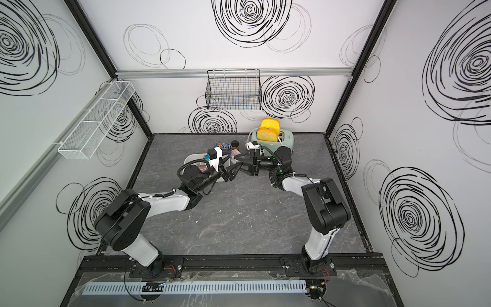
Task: Take the paper clips out of the storage box
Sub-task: Place the boxed paper clips at the center of the board.
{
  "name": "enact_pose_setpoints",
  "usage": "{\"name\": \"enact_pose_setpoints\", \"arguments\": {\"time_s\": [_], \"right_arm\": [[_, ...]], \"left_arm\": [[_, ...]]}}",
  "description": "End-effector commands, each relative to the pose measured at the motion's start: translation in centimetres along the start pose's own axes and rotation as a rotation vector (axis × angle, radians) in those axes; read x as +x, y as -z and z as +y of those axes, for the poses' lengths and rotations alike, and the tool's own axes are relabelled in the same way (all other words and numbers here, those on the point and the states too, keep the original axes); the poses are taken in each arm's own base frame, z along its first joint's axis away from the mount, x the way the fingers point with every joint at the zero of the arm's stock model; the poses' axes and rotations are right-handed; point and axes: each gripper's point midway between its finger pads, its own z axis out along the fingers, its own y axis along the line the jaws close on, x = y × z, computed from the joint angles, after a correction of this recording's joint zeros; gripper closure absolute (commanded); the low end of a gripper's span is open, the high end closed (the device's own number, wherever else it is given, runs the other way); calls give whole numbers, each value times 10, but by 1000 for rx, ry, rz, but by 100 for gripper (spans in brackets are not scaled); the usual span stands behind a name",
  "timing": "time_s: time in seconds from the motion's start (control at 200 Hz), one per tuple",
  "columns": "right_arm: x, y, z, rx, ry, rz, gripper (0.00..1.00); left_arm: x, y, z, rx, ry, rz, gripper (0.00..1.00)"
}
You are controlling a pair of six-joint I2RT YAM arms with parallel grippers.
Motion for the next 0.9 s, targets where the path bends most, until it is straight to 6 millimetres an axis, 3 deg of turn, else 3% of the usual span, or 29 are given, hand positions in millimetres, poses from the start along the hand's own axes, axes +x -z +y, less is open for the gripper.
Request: {"name": "enact_pose_setpoints", "arguments": {"time_s": [0.0,0.04,0.1,0.385,0.525,0.6,0.78,0.895], "right_arm": [[0,-4,22,6,97,-2,74],[-3,-3,22,33,114,-10,74],[-9,-2,24,72,161,-20,77],[-32,13,22,210,300,-71,84],[-35,16,17,249,350,-79,87],[-31,11,19,237,366,-56,95],[-27,-3,15,244,387,-33,100],[-26,-7,7,307,447,-43,100]], "left_arm": [[-31,2,-12,31,-19,-71,19],[-31,3,-13,32,-15,-62,15],[-31,5,-14,33,-5,-39,0],[-33,29,-20,11,85,96,1],[-43,46,-15,-40,156,125,1],[-45,52,-14,-53,146,123,2],[-47,56,3,-105,187,102,2],[-42,56,28,-175,340,179,1]]}}
